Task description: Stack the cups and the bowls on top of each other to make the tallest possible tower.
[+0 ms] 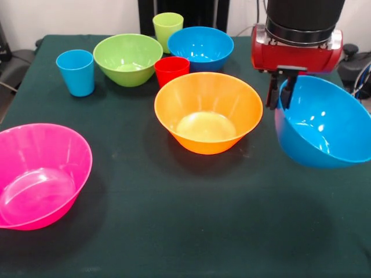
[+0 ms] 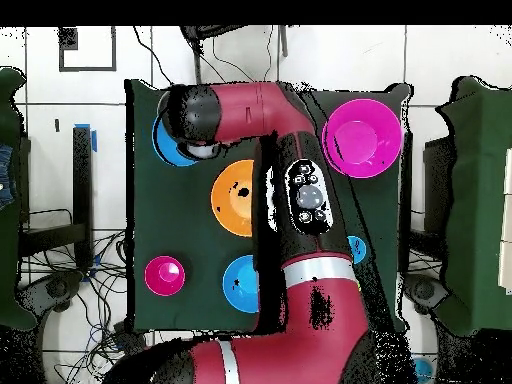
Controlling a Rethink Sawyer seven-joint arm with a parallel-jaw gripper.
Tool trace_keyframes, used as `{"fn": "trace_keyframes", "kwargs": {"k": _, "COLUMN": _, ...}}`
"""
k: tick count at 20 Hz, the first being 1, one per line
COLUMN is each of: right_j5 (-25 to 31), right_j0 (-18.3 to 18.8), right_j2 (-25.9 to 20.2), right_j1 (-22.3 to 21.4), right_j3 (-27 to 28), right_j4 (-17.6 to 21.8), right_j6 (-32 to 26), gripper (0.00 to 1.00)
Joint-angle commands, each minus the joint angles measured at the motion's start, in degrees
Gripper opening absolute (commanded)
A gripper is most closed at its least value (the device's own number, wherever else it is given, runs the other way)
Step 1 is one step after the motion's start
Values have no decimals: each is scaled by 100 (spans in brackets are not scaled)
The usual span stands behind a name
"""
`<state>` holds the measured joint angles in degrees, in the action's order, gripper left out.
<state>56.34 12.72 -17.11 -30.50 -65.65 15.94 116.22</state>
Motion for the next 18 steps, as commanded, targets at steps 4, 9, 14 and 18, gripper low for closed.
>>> {"fn": "trace_keyframes", "kwargs": {"k": 4, "right_j5": 751, "right_j0": 384, "right_j2": -449, "right_j1": -313, "right_j3": -604, "right_j4": 347, "right_j6": -1965, "gripper": 0}}
{"fn": "trace_keyframes", "kwargs": {"k": 9, "right_j5": 684, "right_j0": 602, "right_j2": -537, "right_j1": -381, "right_j3": -757, "right_j4": 473, "right_j6": -2208, "gripper": 0}}
{"fn": "trace_keyframes", "kwargs": {"k": 14, "right_j5": 642, "right_j0": 714, "right_j2": -595, "right_j1": -404, "right_j3": -828, "right_j4": 536, "right_j6": -2362, "gripper": 0}}
{"fn": "trace_keyframes", "kwargs": {"k": 18, "right_j5": 613, "right_j0": 823, "right_j2": -693, "right_j1": -369, "right_j3": -853, "right_j4": 564, "right_j6": -2609, "gripper": 0}}
